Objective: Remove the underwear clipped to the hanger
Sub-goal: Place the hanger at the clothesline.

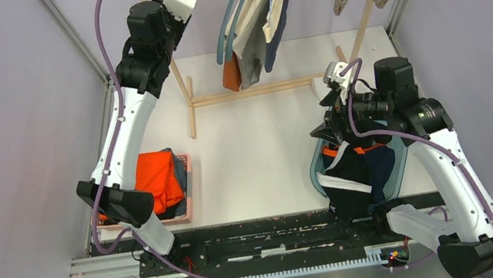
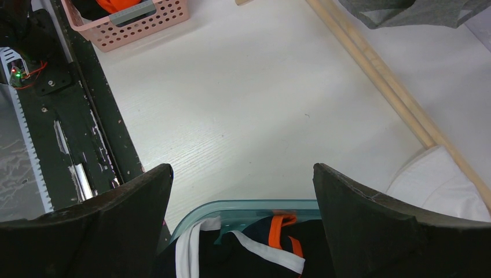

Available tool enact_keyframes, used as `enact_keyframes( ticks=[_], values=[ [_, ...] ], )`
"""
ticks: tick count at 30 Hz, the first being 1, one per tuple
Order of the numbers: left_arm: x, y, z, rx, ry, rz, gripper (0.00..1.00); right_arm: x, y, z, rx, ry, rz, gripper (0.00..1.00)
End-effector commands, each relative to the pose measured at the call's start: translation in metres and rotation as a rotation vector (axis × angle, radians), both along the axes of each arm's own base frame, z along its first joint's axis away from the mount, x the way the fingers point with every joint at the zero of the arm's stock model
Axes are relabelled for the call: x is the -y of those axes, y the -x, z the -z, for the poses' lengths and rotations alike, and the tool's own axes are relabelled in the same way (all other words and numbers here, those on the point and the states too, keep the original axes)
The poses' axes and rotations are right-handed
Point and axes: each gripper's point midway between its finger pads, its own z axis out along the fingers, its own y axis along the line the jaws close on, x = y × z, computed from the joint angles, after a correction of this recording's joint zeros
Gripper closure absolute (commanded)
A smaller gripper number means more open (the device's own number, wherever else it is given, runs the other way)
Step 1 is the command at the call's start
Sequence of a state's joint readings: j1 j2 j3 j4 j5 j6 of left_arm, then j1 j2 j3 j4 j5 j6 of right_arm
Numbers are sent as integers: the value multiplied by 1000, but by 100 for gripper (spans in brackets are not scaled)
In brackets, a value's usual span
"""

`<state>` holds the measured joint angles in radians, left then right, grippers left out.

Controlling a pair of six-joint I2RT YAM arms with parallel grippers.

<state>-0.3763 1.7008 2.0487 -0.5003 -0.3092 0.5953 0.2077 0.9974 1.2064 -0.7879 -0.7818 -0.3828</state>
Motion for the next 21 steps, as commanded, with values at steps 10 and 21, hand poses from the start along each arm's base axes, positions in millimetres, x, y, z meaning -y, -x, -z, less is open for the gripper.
enact_keyframes(
  ticks=[10, 21],
  values=[
    [-20, 38, -39, 67, 61, -33, 25, 2, -6, 1, 5, 16, 18, 0],
    [-47, 79, -56, 154, 115, -102, 1, 51, 41, 74, -103, 387, -61, 0]
  ],
)
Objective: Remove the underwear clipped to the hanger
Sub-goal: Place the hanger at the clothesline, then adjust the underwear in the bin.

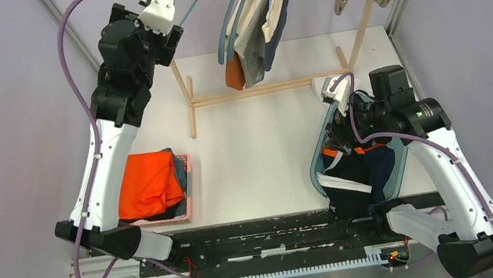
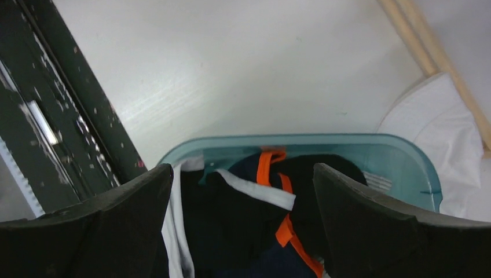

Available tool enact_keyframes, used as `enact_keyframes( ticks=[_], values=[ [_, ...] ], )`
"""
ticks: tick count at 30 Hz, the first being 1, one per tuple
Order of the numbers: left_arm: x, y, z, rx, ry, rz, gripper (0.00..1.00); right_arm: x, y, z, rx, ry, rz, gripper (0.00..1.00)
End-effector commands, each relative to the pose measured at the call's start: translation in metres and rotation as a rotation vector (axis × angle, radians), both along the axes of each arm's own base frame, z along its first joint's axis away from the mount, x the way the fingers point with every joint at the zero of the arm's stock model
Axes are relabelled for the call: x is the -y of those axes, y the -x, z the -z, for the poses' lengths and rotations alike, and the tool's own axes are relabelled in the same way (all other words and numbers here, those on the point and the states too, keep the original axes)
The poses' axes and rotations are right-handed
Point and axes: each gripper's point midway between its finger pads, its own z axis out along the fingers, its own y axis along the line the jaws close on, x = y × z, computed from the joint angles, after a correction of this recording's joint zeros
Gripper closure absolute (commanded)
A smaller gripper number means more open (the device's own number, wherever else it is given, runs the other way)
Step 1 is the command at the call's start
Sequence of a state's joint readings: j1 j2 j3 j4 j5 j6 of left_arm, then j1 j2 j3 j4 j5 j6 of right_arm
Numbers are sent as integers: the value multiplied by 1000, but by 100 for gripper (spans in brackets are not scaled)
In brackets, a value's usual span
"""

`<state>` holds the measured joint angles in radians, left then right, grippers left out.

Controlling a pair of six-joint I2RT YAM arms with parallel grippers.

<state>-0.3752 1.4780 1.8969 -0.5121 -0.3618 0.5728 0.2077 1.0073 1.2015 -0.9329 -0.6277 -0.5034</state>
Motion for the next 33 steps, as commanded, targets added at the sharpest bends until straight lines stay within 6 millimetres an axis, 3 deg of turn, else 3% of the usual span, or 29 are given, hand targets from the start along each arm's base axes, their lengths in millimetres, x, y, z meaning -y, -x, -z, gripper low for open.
enact_keyframes(
  ticks=[1, 4, 7, 13, 18, 24, 30, 33],
  values=[
    [-16, 22, -29, 108, 77, -48, 1, 28, 53, 49, -114, 235, -175, 0],
    [-22, 35, -37, 133, 78, -53, 1, 34, 85, 73, -230, 280, -286, 0],
    [-29, 48, -45, 153, 83, -61, 1, 33, 101, 91, -299, 288, -349, 0],
    [-34, 68, -50, 165, 90, -41, 1, 30, 101, 126, -377, 324, -362, 1],
    [-26, 80, -49, 149, 118, 22, 1, 26, 88, 148, -416, 361, -328, 11],
    [-11, 91, -46, 118, 159, 119, 1, 29, 78, 159, -410, 407, -283, 39],
    [-3, 102, -39, 99, 185, 180, 1, 28, 75, 150, -416, 408, -278, 94],
    [-1, 107, -36, 91, 186, 201, 1, 25, 69, 134, -371, 385, -246, 99]
  ],
)
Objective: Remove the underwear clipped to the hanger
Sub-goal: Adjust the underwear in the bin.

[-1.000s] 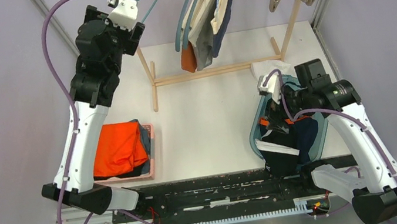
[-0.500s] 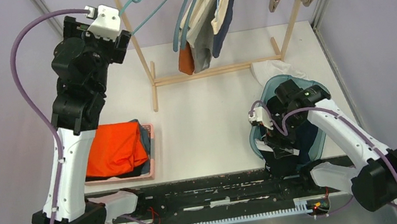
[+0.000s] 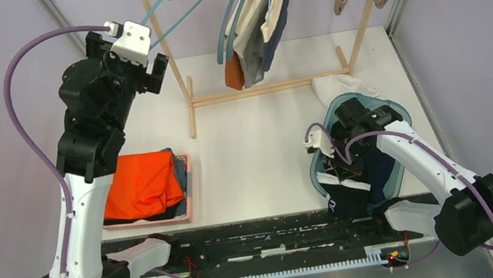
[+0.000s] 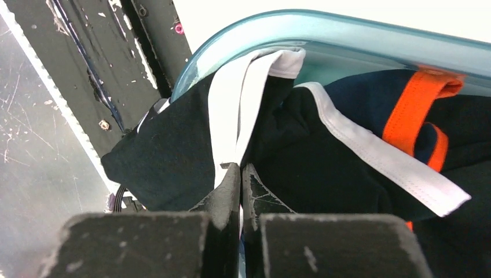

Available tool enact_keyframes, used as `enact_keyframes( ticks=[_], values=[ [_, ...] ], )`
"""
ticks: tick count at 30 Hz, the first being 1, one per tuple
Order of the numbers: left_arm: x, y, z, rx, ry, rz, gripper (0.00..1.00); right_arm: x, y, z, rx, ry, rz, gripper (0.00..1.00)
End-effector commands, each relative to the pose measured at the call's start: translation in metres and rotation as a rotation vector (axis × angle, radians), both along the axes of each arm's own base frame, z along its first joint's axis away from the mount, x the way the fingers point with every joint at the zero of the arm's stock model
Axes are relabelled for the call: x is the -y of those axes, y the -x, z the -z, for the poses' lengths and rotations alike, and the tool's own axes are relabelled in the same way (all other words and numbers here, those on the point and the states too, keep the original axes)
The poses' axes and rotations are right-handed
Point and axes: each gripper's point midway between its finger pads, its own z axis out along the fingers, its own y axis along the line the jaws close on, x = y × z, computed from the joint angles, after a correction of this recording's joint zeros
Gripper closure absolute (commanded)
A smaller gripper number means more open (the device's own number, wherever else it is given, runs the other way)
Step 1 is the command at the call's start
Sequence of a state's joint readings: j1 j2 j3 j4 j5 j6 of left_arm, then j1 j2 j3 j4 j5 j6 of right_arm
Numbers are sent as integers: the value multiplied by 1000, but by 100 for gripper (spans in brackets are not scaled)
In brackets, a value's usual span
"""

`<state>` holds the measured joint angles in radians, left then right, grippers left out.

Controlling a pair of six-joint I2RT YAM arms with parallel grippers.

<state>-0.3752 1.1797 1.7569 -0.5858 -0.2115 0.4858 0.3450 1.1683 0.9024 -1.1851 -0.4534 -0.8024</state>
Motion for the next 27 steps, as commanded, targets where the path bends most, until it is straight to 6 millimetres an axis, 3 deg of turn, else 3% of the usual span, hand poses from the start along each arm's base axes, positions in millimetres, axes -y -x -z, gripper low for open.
enact_keyframes(
  ticks=[1, 6, 13, 21, 27],
  values=[
    [5, 17, -8, 23, 62, 58, 1, -8, -21, -31, 111, -41, 45, 99],
    [6, 25, -8, 30, 62, 83, 1, 1, -51, -66, 247, -7, 186, 99],
    [7, 32, -8, 35, 65, 99, 1, 42, -89, -98, 393, 136, 342, 99],
    [13, 33, -3, 19, 65, 133, 1, 95, -114, -103, 443, 308, 413, 99],
    [21, 33, -3, 6, 95, 172, 1, 107, -122, -77, 392, 403, 409, 99]
  ],
)
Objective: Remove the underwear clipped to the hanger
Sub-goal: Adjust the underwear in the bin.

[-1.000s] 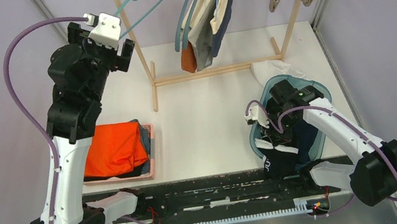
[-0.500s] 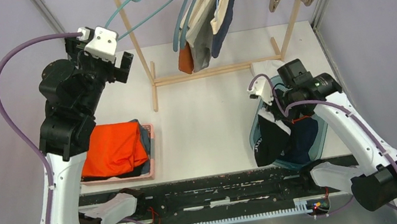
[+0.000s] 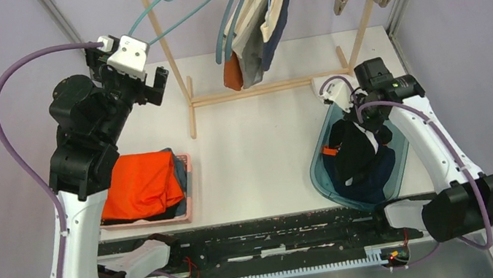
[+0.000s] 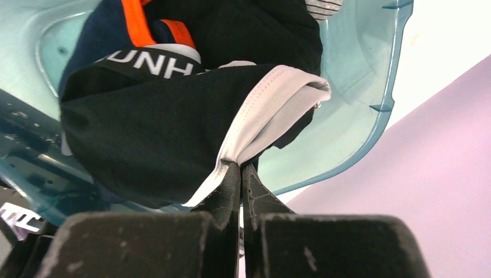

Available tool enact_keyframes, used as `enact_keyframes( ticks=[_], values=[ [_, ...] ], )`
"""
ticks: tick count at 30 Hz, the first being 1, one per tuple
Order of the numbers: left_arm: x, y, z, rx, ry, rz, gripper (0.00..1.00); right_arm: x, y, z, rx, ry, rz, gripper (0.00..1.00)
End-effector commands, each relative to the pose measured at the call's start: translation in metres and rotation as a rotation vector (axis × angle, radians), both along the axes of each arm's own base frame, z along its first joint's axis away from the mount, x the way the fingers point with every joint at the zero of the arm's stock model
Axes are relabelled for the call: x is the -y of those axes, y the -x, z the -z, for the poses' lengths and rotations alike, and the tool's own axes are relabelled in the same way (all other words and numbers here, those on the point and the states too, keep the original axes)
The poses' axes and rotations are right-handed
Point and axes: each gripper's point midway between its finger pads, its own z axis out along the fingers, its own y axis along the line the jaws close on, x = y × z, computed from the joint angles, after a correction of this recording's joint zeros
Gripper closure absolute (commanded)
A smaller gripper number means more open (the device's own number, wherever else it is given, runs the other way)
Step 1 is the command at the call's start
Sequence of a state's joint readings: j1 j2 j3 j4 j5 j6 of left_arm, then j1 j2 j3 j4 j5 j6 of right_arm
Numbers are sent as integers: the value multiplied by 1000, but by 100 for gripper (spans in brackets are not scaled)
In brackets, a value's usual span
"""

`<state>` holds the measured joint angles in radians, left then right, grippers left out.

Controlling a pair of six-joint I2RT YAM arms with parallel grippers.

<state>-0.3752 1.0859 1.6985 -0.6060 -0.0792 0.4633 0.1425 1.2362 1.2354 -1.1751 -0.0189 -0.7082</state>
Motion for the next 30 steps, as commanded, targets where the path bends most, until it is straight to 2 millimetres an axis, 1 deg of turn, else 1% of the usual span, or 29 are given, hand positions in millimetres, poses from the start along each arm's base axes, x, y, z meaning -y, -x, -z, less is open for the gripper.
enact_keyframes(
  ticks=[1, 2, 4, 8, 10, 13, 15, 17, 18, 20, 23, 25, 26, 28, 30],
  values=[
    [10, 4, -5, -8, 73, 49, 1, 14, -19, 7, 26, 87, 19, 99],
    [13, 5, -5, -11, 80, 68, 1, 13, -20, 13, 13, 83, 22, 99],
    [20, 5, -2, -26, 93, 102, 1, 4, -17, 25, -28, 35, 22, 98],
    [34, 6, 8, -70, 112, 168, 1, -18, -5, 47, -120, -66, 3, 92],
    [38, 7, 11, -81, 118, 189, 1, -25, 1, 59, -157, -85, -7, 89],
    [41, 10, 10, -83, 136, 208, 1, -31, 8, 80, -219, -84, -18, 86],
    [44, 13, 9, -83, 150, 225, 1, -34, 10, 89, -250, -89, -18, 83],
    [48, 15, 10, -93, 167, 246, 1, -38, 11, 90, -259, -111, -26, 79],
    [51, 16, 11, -103, 180, 260, 1, -40, 9, 87, -249, -123, -26, 75],
    [58, 15, 18, -129, 213, 284, 1, -44, 3, 74, -205, -150, -19, 64],
    [71, 11, 28, -170, 254, 330, 1, -49, -10, 45, -108, -183, 4, 42],
    [76, 6, 29, -185, 280, 341, 1, -51, -17, 25, -51, -204, 20, 26],
    [78, 2, 28, -187, 296, 340, 1, -52, -20, 14, -23, -216, 29, 19],
    [81, -7, 26, -190, 323, 334, 0, -58, -25, -6, 26, -258, 42, 13],
    [84, -16, 22, -185, 351, 326, 2, -67, -27, -24, 65, -320, 39, 12]
  ],
)
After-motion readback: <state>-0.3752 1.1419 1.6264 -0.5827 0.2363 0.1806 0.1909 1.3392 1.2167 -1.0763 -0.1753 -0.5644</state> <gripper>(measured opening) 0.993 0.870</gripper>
